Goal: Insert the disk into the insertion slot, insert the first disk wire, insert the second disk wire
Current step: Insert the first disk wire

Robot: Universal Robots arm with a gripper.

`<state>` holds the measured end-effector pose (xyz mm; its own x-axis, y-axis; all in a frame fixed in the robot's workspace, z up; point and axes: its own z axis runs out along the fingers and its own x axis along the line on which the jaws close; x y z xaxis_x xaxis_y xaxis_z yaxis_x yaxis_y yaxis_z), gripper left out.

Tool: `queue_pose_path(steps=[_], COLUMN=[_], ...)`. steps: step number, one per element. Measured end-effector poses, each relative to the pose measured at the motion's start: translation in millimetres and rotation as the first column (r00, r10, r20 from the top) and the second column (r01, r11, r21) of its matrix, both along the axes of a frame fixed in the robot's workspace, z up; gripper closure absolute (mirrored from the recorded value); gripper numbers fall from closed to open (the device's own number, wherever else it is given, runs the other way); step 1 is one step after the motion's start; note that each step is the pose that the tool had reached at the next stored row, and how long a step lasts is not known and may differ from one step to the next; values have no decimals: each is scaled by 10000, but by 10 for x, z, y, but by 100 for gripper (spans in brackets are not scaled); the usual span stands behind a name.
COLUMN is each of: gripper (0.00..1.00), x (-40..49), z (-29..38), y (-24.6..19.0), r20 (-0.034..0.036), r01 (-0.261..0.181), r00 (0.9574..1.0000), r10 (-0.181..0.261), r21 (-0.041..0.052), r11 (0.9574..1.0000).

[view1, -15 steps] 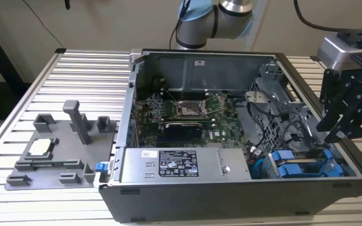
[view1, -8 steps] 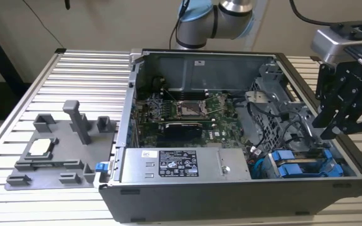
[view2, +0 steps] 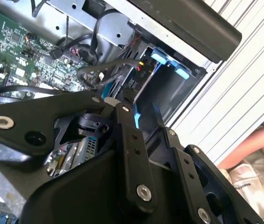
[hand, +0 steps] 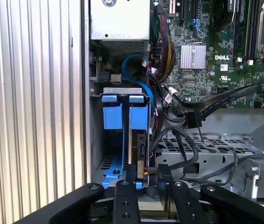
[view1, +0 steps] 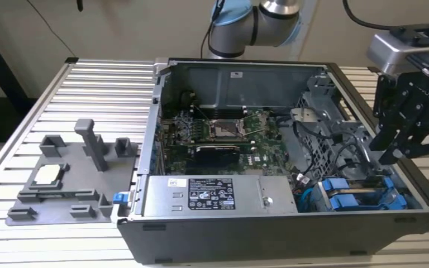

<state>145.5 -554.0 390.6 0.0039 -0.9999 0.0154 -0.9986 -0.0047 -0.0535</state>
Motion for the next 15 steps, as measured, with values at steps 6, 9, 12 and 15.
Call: queue_pose_path(steps=[6, 9, 12, 15], gripper=[67, 67, 67, 67], x=[-24, -51, -83, -128], z=[-1, -1, -1, -1], y=[93, 133, 173, 213], r20=[0, 0, 1, 11], r01=[24, 32, 39, 43], r00=[10000, 10000, 10000, 10000], r10=[-24, -32, -39, -43], r21=[2, 2, 3, 2], r11=[10000, 10000, 10000, 10000])
